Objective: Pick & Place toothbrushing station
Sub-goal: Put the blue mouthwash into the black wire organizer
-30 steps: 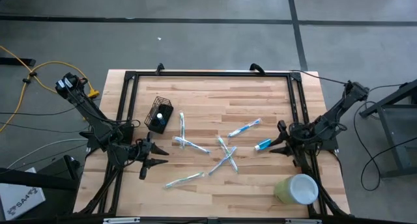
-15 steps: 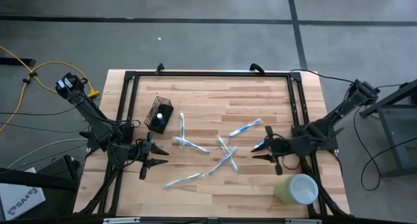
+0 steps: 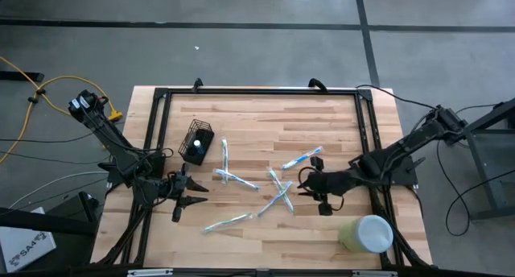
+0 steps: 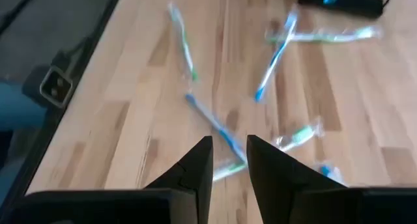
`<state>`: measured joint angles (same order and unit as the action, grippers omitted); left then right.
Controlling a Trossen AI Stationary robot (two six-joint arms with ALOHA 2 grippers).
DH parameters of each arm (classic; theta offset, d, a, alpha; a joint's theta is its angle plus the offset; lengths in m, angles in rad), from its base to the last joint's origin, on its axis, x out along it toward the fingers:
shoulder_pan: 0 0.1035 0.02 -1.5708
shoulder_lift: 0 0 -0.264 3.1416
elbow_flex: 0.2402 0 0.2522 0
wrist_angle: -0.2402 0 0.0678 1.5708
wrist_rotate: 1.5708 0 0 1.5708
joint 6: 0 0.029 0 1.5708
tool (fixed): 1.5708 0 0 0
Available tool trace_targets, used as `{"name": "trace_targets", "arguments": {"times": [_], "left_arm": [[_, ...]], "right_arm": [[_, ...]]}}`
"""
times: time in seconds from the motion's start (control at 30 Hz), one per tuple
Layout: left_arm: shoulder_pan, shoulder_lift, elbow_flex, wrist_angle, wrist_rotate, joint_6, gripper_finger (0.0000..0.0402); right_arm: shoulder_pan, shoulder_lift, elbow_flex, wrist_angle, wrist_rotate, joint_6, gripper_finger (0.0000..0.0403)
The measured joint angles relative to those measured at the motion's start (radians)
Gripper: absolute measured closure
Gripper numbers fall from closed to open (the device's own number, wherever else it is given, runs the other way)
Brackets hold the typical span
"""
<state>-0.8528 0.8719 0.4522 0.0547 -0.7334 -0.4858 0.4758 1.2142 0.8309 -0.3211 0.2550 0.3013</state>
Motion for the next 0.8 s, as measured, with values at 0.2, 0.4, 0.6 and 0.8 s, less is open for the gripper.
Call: {"name": "trace_targets", "arguments": {"times": [0.2, 0.4, 0.6, 0.8], "left_arm": [[0.000, 0.000, 0.000, 0.000, 0.000, 0.000, 0.0275], [0.000, 0.000, 0.000, 0.000, 0.000, 0.000, 0.0275], [0.000, 0.000, 0.000, 0.000, 0.000, 0.000, 0.0275], [0.000, 0.000, 0.000, 0.000, 0.000, 0.000, 0.0275]], "right_arm": [[-0.042, 0.098, 0.098, -0.143, -0.098, 0.009, 0.0316], [-0.082, 0.199, 0.153, -0.251, -0.187, 0.032, 0.0316], [-0.100, 0.274, 0.177, -0.356, -0.210, 0.043, 0.0316], [-0.098, 0.315, 0.212, -0.413, -0.203, 0.030, 0.0316]]}}
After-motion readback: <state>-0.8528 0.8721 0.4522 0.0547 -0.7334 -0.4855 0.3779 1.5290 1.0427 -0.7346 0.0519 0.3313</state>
